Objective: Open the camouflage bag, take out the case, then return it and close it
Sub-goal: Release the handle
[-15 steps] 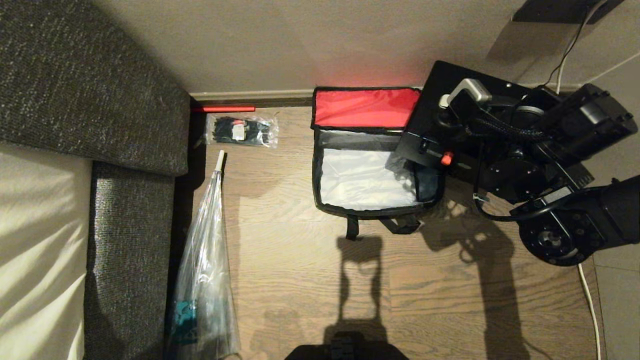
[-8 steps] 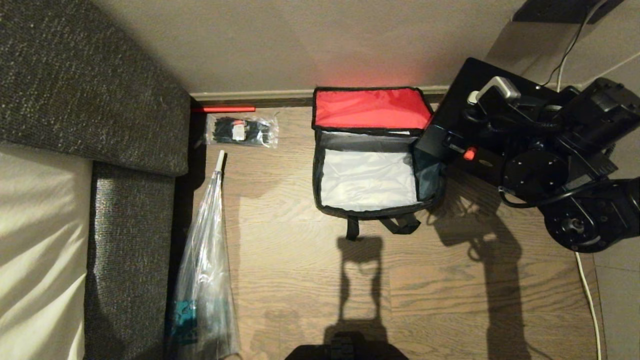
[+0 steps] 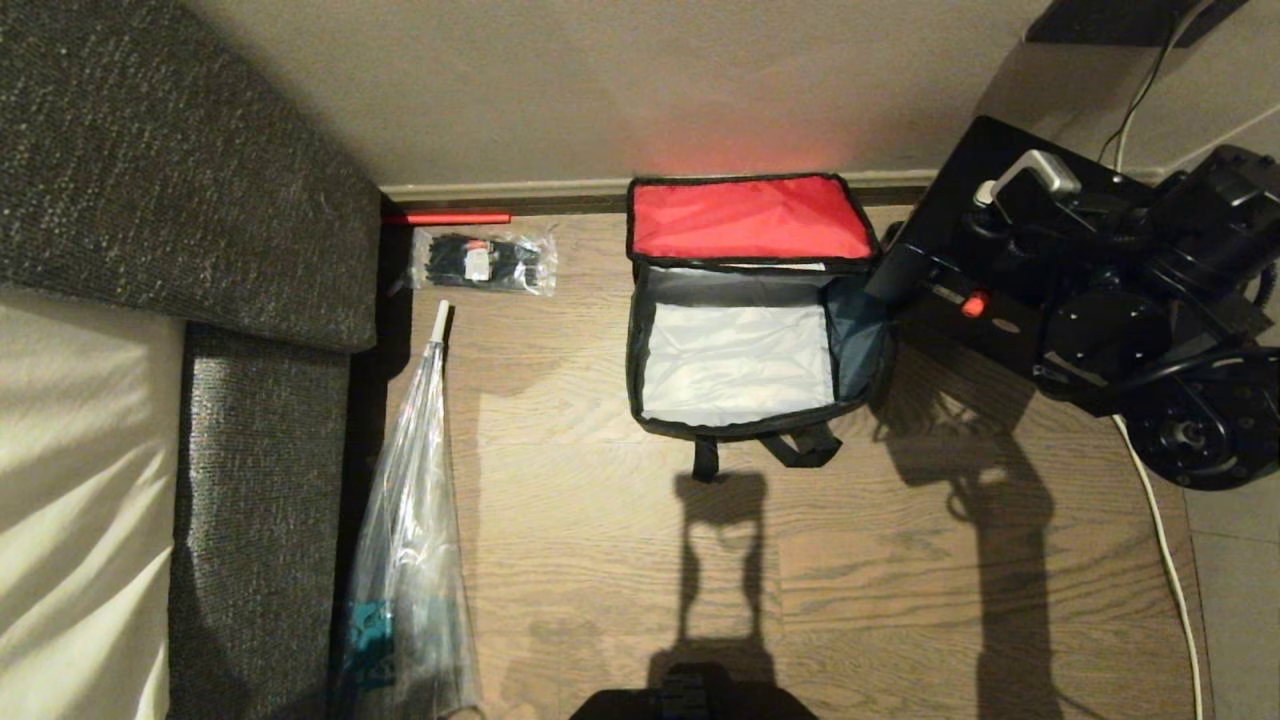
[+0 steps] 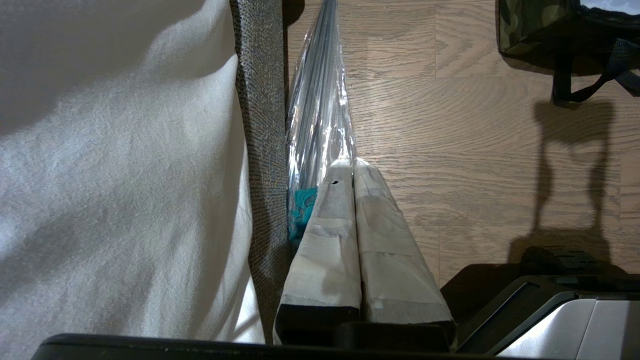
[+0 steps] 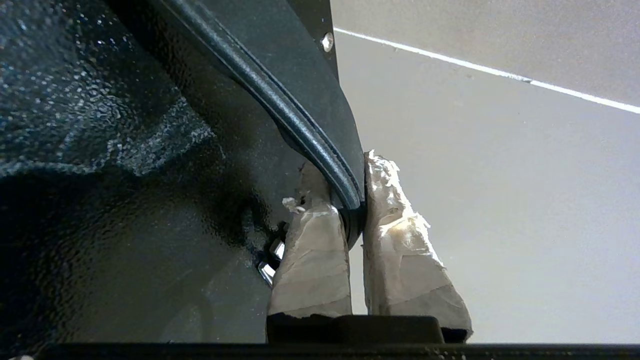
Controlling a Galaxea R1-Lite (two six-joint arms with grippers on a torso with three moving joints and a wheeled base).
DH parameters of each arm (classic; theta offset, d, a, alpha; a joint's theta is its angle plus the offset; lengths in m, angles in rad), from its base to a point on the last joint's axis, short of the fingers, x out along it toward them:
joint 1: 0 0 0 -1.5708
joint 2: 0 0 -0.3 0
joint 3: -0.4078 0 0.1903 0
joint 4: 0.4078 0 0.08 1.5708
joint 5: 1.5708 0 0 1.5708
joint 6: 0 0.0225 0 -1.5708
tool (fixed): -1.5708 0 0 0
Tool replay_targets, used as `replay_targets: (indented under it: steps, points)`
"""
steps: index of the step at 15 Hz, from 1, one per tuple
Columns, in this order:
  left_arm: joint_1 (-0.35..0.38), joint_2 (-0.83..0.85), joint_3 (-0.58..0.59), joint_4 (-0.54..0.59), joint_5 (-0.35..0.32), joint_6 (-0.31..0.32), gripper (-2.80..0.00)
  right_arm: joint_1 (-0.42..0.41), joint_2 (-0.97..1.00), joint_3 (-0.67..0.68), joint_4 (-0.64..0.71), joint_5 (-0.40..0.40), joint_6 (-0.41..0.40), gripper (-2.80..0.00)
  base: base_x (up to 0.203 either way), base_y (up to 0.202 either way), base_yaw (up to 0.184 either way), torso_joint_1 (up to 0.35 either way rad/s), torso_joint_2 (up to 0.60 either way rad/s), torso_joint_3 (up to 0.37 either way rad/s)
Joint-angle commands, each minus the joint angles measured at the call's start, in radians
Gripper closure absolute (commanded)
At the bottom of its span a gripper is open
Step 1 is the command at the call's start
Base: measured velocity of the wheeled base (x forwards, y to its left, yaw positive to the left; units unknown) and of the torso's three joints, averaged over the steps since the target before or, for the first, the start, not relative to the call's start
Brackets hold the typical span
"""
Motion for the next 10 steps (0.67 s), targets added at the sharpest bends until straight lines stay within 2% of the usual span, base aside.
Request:
replay_targets:
  steps: [1,10]
  points:
    - [0.001,-0.002,0.0,0.0,0.0,0.0,0.0,-0.008,-0.028,-0.005,0.015,-0.006,-0.007,0.0,0.0,0.0,0.0,0.0,0.0,0.0]
    - [0.001,-0.002,0.0,0.0,0.0,0.0,0.0,-0.08,-0.051,0.003,0.069,-0.002,0.022,0.0,0.0,0.0,0.0,0.0,0.0,0.0]
